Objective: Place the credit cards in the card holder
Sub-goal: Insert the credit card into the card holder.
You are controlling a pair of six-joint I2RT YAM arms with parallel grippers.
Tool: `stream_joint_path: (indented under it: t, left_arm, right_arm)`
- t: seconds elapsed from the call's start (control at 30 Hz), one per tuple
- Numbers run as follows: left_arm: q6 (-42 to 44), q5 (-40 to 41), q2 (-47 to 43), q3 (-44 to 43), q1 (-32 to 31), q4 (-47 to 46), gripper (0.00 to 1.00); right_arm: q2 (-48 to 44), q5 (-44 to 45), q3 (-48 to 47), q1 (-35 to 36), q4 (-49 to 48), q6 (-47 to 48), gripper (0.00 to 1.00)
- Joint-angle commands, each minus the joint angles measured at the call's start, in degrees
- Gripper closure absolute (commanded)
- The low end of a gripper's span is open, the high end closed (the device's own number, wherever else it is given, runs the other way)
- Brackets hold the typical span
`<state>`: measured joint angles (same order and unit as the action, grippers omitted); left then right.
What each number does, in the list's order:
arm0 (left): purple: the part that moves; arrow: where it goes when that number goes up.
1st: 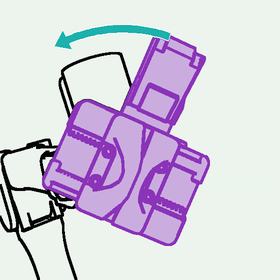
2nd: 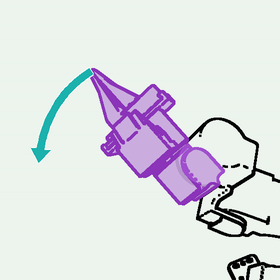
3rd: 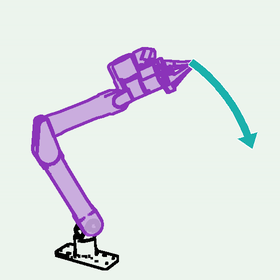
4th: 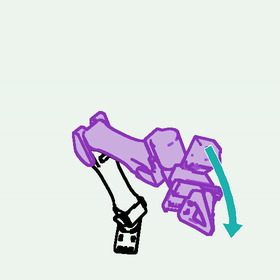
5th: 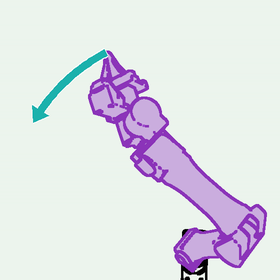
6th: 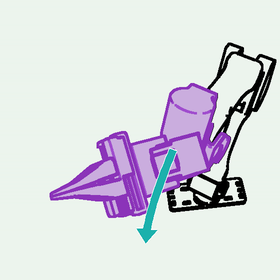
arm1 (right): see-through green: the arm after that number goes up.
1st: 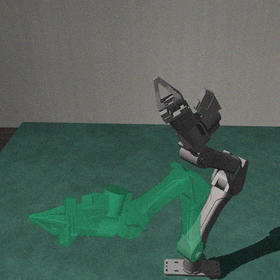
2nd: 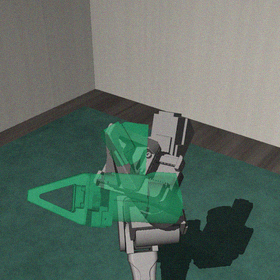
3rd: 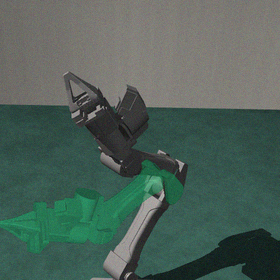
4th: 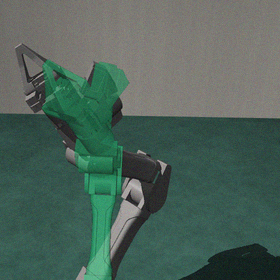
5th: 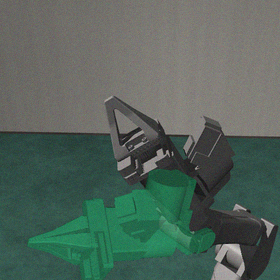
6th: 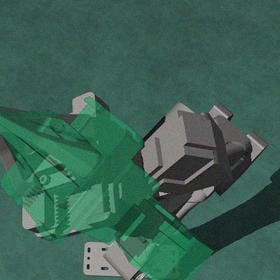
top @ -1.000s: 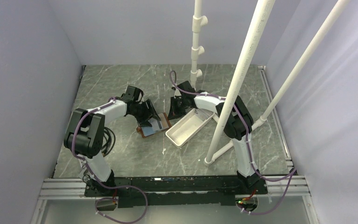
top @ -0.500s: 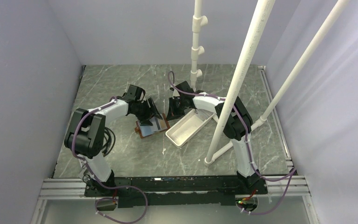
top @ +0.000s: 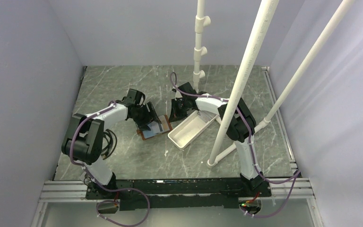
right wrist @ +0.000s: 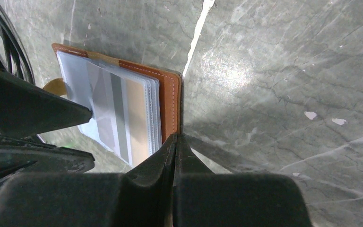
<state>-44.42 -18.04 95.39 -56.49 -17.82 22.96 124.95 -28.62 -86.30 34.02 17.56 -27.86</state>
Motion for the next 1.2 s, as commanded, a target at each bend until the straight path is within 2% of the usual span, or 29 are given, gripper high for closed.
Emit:
stream_joint_path:
  t: [0.0, 0.33, 0.83, 1.17]
  left_arm:
    - [0.6, -0.7, 1.4, -0.6, 0.1, -1.9, 0.27]
    - [-0.5, -3.8, 2.5, -1.8, -0.6, -5.3, 0.31]
    - [-0.2, -5.9, 7.4, -7.5, -4.4, -5.9, 0.30]
    - [1.1, -2.8, 2.9, -6.3, -4.3, -3.2, 0.27]
  right_arm:
    - [0.4, 0.1, -2.0, 0.3, 0.5, 0.8, 1.00]
    - [1.2, 0.0, -3.2, 0.9, 1.0, 0.9, 1.00]
    - [2.3, -0.4, -5.1, 1.5, 1.6, 1.7, 1.00]
    - [2.1, 0.4, -5.1, 1.5, 2.2, 2.4, 1.00]
